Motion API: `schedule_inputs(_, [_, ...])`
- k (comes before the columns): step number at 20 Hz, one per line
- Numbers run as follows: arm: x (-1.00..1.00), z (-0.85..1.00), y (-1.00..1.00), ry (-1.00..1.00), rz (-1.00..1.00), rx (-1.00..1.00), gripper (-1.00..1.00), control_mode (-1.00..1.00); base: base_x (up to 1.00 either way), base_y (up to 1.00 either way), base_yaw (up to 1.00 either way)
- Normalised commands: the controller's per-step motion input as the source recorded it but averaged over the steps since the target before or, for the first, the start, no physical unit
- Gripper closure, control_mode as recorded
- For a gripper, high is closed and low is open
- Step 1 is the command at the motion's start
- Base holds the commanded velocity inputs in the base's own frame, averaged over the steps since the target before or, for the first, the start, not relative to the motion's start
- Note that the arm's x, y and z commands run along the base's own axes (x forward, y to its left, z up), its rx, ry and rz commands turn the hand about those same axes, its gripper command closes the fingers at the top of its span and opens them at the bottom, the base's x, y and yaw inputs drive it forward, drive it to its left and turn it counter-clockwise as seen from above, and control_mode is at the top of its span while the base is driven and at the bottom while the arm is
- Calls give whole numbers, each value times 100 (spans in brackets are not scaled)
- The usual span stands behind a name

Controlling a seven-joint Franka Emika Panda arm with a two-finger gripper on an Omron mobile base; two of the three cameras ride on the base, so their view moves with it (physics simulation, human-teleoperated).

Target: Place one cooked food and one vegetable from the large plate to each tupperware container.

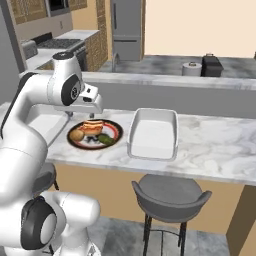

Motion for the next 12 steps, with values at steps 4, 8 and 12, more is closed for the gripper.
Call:
schedule_inputs(4, [0,0,0,0,0,0,-100,100,1,38,-9])
schedule_inputs(8, [0,0,0,0,0,0,-100,100,3,0,0])
schedule_inputs(12, [0,0,0,0,0,0,-100,100,46,0,0])
